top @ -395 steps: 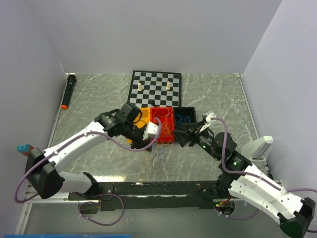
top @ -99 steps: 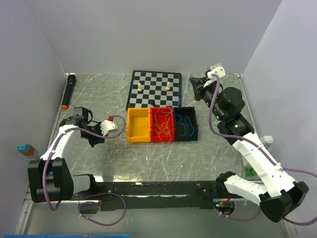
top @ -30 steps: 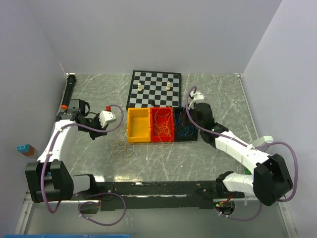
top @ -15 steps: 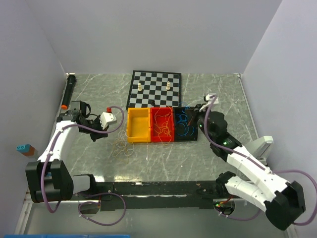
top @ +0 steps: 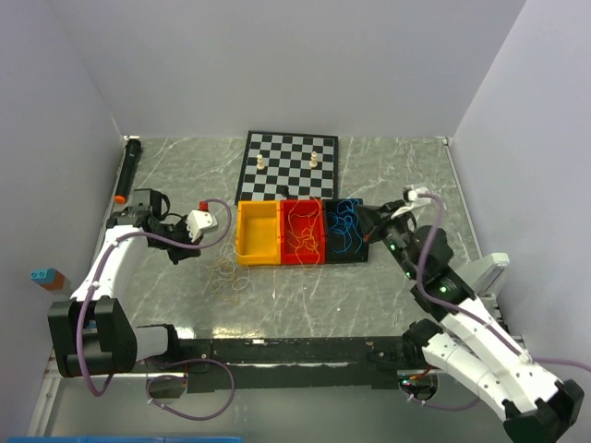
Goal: Untangle the cables
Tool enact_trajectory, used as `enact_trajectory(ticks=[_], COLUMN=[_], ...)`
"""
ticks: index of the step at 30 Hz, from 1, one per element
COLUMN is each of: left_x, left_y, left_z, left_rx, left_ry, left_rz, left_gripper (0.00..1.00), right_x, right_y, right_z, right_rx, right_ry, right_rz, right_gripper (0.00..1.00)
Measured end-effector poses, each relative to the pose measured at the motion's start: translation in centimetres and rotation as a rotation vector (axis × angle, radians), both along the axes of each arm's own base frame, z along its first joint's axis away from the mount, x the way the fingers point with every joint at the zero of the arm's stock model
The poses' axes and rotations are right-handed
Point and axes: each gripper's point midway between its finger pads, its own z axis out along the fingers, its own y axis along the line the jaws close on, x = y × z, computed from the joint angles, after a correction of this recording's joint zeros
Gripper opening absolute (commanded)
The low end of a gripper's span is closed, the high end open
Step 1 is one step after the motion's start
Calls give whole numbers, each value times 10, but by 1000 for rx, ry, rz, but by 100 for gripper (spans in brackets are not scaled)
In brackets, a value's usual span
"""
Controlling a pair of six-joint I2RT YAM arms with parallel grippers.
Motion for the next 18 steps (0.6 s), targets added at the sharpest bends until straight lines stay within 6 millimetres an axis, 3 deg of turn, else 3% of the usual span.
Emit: enact_trajectory(ticks=[3, 8, 14, 18], left_x=[1, 3, 2, 2], left_y=[0, 1, 0, 0], left_z=[0, 1, 0, 0], left_rx=[3, 3, 2, 2], left_ry=[-6, -11, -9, -9], left_rz=[1, 2, 3, 3], left_gripper=[1, 1, 1, 1], right_x=[-12, -14, 7, 24], right_y=[-4, -5, 4, 10], right_z=[20, 27, -22, -73], right_rx=[32, 36, -46, -117], right_ry=[-57, -62, 91, 239], right_rz=[18, 17, -7, -28], right_gripper=[0, 0, 0, 0])
